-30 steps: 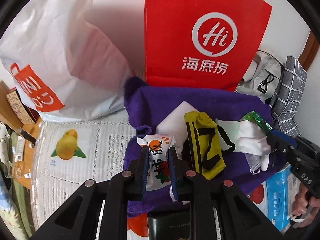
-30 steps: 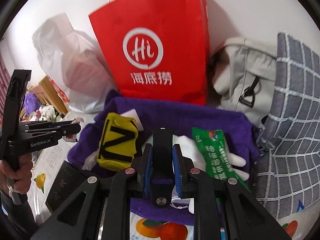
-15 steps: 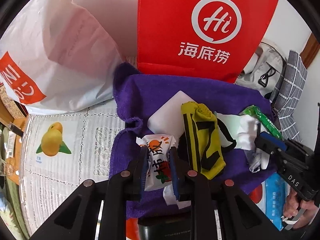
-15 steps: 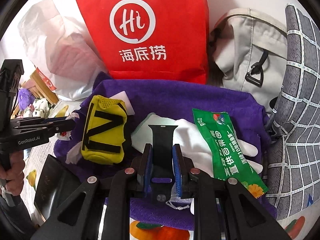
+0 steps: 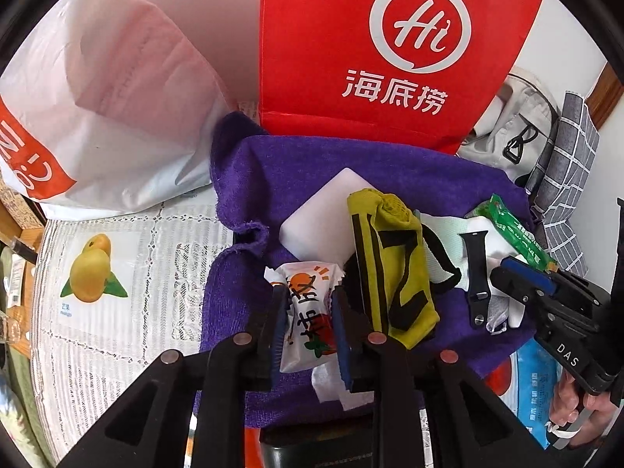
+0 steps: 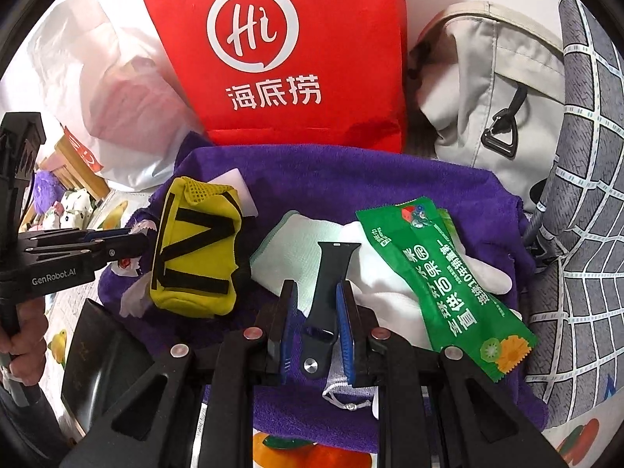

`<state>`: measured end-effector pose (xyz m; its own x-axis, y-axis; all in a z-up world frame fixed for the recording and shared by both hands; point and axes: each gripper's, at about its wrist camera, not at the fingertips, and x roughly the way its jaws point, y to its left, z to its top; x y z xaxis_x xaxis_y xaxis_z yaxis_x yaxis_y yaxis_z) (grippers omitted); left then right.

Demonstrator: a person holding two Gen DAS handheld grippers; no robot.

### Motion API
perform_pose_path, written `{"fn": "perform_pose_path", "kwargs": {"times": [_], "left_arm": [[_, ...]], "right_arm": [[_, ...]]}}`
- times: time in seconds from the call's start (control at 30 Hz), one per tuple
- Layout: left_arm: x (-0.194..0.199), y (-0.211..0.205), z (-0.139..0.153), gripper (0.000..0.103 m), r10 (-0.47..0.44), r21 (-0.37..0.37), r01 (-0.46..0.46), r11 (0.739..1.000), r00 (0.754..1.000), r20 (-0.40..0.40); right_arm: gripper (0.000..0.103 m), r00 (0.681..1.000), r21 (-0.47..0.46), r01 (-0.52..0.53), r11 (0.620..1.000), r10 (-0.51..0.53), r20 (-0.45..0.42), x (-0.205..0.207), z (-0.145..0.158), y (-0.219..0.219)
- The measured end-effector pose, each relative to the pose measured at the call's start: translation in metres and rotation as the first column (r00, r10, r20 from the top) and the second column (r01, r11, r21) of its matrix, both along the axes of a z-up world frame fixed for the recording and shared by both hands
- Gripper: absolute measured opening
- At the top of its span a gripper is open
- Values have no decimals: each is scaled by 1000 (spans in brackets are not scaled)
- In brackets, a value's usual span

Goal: Organize soft objects
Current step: 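Lower and release the white packet with the left tool while the right tool releases the strap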

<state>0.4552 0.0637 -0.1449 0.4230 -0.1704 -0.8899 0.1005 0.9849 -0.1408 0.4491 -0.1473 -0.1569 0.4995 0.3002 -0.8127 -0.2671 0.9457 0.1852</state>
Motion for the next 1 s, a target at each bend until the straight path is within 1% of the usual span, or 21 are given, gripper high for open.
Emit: {"fn": "perform_pose_path", "kwargs": {"times": [0.17,0.2,0.27,0.3,0.33,0.37,0.4,0.47,0.5,0.53,0.57,0.63,0.67,0.73,0.8,0.83,0.93,1.0], "left_arm": [[2,2,-1,26,4,-31,-5,1000,1000,-13],[2,2,-1,29,4,-37,-4,999,1000,-15],[3,3,-1,37,6,-47,-7,999,1000,-19],[3,4,0,43,9,-55,-10,998,1000,-18],[2,5,1,48,11,-67,-12,998,1000,-13],[2,6,3,51,10,-77,-10,997,1000,1],[2,6,4,55,9,-82,-9,997,1000,6],[1,5,6,57,6,-90,-4,996,1000,15],[1,5,7,60,2,-93,0,996,1000,15],[0,4,8,62,0,-97,2,995,1000,15],[0,5,9,63,3,-103,-1,995,1000,17],[-1,5,11,65,5,-105,-3,995,1000,20],[-1,5,11,65,5,-103,-3,995,1000,21],[-1,5,13,68,1,-96,1,995,1000,24],[-2,3,15,71,-4,-86,7,996,999,32],[-3,2,16,73,-6,-80,9,997,999,39],[-5,-1,19,77,0,-68,4,998,999,50],[-6,-3,21,79,4,-58,-1,998,998,57]], "right_arm": [[22,1000,-19,-4,1000,5,20,-3,8,2],[23,1000,-21,-5,1000,5,25,-5,11,1],[30,999,-21,-6,1000,7,37,-7,16,1],[32,999,-22,-6,1000,7,45,-8,19,0],[36,999,-24,-4,1000,6,50,-9,21,0],[38,998,-27,-2,1000,4,56,-10,24,-1],[39,998,-28,-2,1000,4,63,-10,26,-1],[41,998,-33,1,999,2,69,-11,29,-3],[42,997,-35,4,999,-2,72,-12,30,-5],[46,997,-37,7,999,-4,74,-12,30,-6],[49,997,-40,11,999,-8,77,-12,31,-7],[52,997,-47,22,999,-18,78,-12,31,-9],[56,997,-49,27,998,-23,77,-12,31,-10],[60,996,-52,39,998,-35,76,-11,32,-13],[60,997,-62,41,997,-36,75,-12,33,-14],[62,997,-70,44,997,-39,73,-12,33,-15],[78,995,-85,73,994,-67,69,-11,34,-17],[79,996,-88,76,993,-71,62,-10,33,-17]]}}
